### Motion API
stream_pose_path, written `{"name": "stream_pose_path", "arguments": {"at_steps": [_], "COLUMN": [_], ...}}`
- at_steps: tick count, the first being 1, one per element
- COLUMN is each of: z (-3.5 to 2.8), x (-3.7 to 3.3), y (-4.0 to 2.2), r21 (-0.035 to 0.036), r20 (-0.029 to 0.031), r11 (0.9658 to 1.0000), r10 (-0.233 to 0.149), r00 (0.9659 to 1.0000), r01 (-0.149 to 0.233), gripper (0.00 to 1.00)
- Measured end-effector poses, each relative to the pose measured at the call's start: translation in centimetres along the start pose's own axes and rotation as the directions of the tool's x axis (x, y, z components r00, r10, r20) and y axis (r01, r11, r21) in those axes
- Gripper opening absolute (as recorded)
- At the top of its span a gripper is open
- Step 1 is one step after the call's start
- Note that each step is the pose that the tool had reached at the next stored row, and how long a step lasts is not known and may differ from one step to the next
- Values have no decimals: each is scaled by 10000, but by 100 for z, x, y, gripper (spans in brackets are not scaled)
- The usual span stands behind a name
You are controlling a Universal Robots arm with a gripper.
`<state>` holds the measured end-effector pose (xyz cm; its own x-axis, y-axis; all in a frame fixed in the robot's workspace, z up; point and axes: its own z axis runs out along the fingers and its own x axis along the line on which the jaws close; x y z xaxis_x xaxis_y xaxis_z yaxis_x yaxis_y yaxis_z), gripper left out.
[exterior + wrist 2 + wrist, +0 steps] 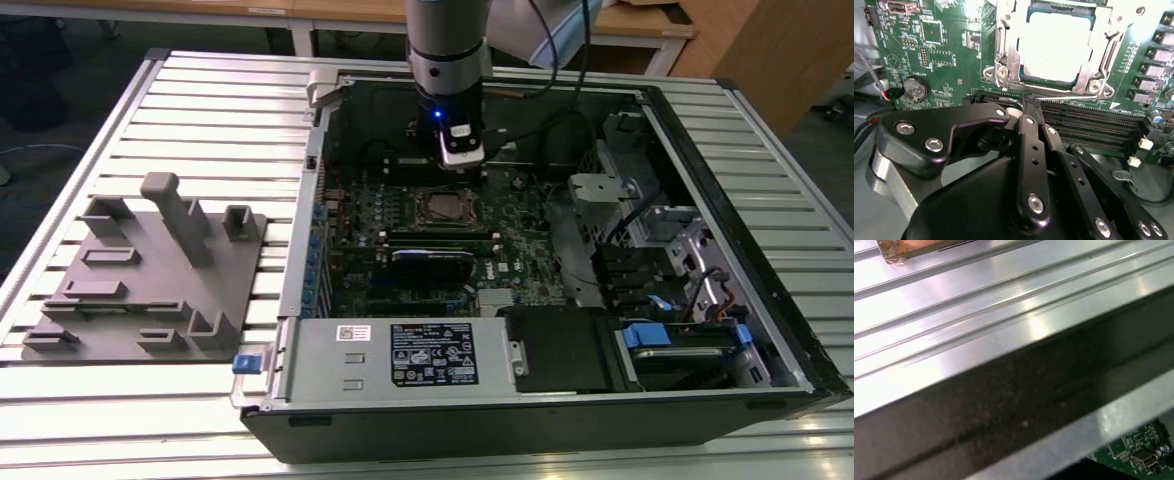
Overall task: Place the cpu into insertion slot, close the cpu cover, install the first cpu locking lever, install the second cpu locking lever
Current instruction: 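Install the first cpu locking lever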
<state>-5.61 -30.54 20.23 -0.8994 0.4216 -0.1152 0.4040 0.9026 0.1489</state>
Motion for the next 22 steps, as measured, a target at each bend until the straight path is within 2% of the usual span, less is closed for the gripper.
{"name": "stream_pose_path", "arguments": {"at_steps": [11,18,22], "z": [7,23,32], "x": [11,12,14], "y": [22,20,18], "r21": [9,35,76], "r20": [9,22,38], "r11": [10000,10000,10000], "r10": [-4,-9,-16], "r00": [10000,10000,10000], "r01": [4,9,16], "gripper": [11,11,11]}}
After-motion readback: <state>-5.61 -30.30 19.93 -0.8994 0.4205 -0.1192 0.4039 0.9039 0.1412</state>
